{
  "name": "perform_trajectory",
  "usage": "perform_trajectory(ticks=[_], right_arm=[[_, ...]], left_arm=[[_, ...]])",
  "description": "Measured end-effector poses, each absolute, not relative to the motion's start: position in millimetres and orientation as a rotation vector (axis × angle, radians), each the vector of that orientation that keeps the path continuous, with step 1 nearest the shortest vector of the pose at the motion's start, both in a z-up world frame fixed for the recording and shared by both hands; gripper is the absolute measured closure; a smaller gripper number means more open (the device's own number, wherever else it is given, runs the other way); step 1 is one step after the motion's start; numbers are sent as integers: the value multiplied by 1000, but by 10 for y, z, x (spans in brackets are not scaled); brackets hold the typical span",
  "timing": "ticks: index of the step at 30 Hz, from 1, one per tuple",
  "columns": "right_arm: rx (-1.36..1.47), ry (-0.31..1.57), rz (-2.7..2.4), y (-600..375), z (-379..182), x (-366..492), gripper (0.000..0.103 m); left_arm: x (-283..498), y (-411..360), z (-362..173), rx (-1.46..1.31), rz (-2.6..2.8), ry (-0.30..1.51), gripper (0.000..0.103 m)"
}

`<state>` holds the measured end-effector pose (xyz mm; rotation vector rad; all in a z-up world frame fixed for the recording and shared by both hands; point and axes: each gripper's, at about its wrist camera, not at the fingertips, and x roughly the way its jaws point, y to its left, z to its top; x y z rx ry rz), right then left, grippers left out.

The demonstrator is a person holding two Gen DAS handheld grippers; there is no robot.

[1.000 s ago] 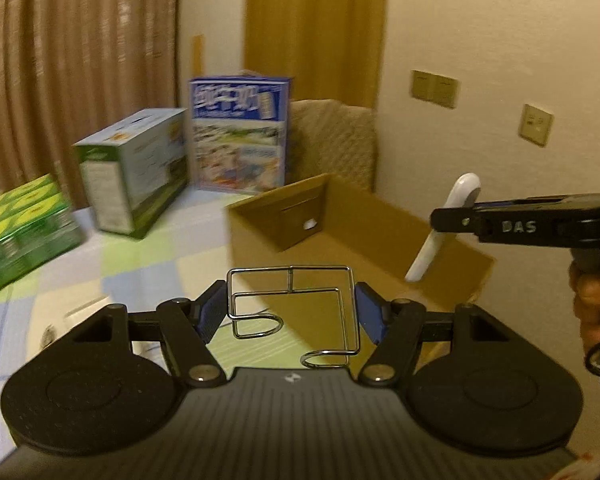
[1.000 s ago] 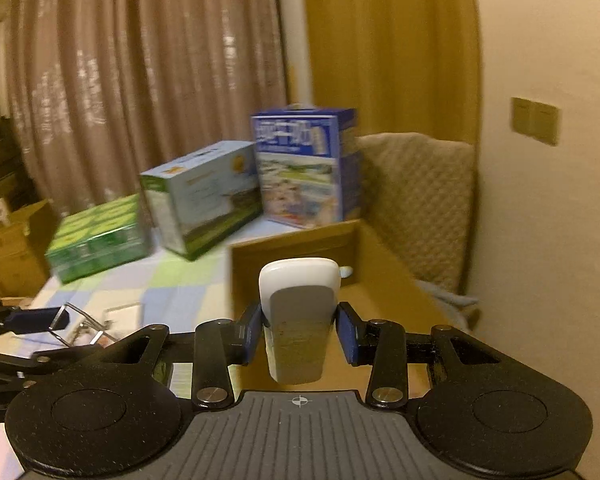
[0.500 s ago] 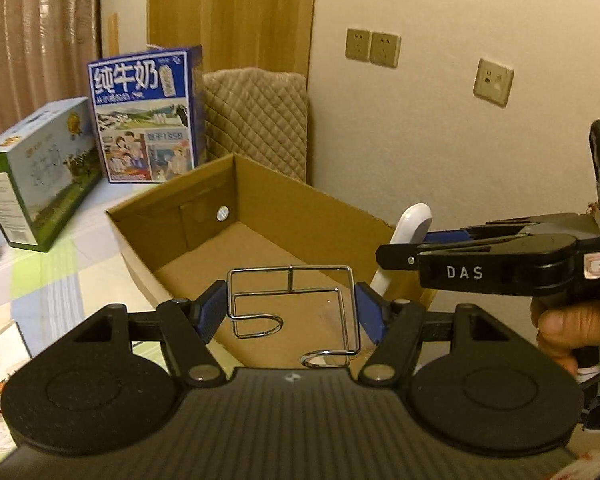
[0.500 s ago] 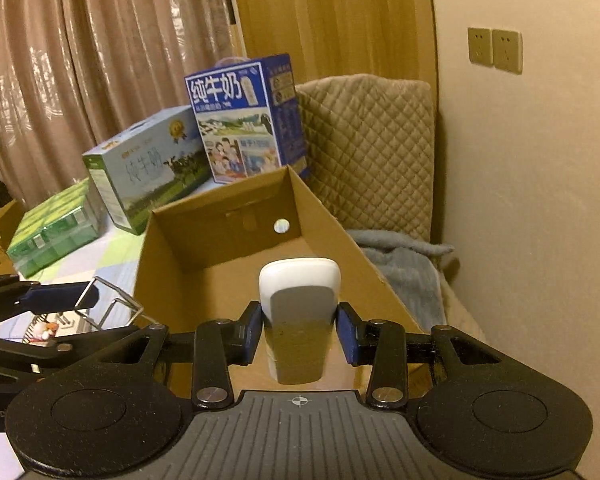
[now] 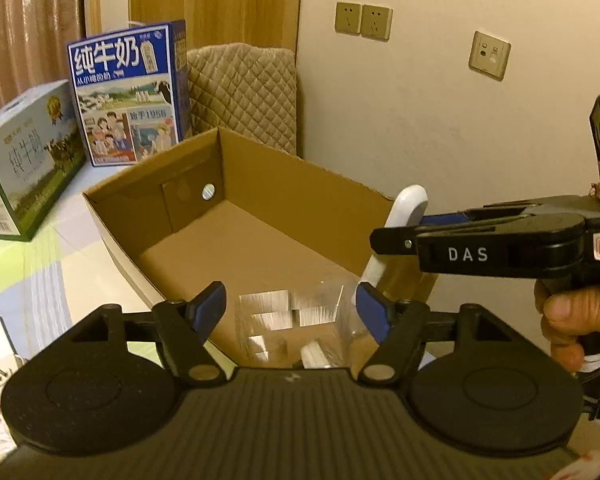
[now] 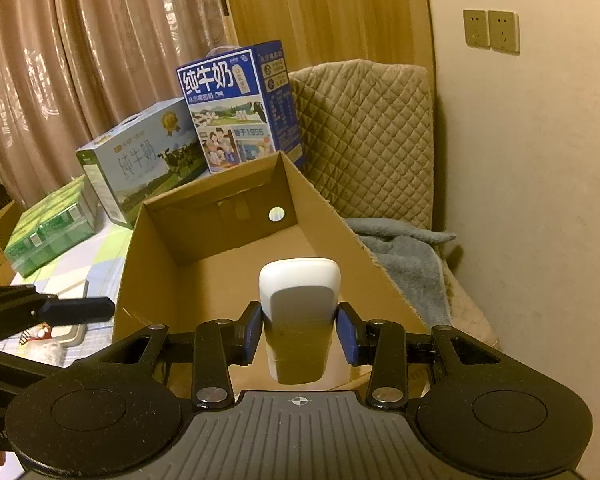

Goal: Organize rigid objects
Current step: 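Carry the wire rack with the left gripper while the right gripper carries the white block to the cardboard box, then open both grippers to drop the rack and white block into the cardboard box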

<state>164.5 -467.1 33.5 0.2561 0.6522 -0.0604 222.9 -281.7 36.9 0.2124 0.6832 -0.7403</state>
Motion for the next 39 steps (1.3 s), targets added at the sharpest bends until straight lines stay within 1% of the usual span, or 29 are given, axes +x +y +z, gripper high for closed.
perform_trajectory(ticks=[11,27,30,32,39], right_arm=[[251,656,-52,-4593,351,1621,66],[211,692,-35,-4457,320,1697,66],[216,675,-28,-4451,330,1708,63],[216,655,-41,-4451,363,1699,55],[219,629,-54,-4442,462,1649,53]], left_arm=[[2178,-2577,547,197,-667,652,36],[2156,-2434,598,190,-639,656,36],[2161,-2400,588,186,-631,659,36],[2168,-2376,584,182,-627,662,36],[2144,-2274,604,170,-610,662,36]])
